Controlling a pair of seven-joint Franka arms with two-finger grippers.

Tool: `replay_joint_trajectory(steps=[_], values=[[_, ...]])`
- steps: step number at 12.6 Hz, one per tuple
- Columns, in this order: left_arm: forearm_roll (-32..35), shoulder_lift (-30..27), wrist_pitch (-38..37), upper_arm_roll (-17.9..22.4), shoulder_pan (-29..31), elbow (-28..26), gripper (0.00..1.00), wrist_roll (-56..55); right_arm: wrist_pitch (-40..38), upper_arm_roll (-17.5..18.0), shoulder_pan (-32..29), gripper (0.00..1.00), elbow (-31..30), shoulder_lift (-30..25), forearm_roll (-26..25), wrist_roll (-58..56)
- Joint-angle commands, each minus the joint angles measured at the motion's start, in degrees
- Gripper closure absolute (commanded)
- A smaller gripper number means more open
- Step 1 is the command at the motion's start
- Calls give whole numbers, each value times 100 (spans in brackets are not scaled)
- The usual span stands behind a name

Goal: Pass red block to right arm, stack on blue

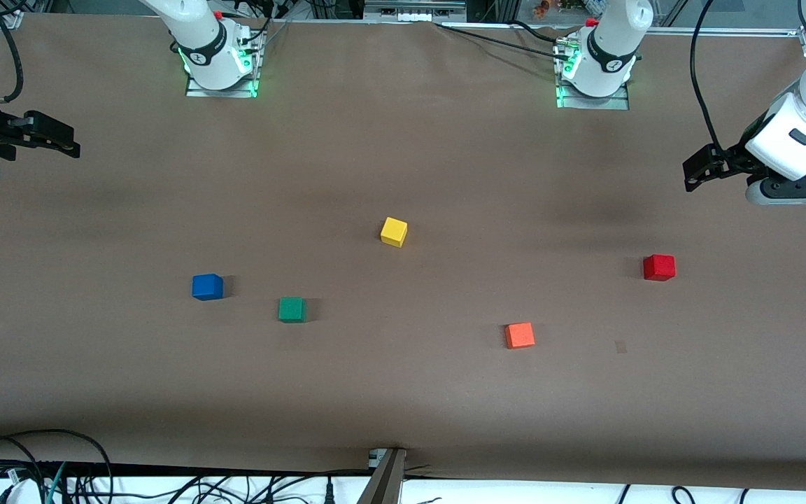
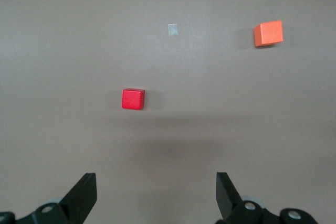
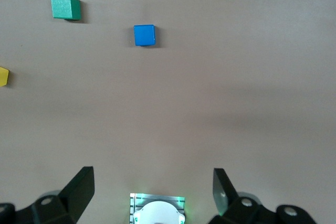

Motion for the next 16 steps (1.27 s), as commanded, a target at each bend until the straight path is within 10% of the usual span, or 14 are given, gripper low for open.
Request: replay_joint_trajectory(steps=[1, 16], values=[[-102, -39, -131, 14, -35, 12, 0, 29, 46, 33, -59, 0, -36, -32, -47, -66], [-102, -30, -211, 14, 26, 20, 0, -41, 46, 33, -68, 0, -36, -32, -56, -57]])
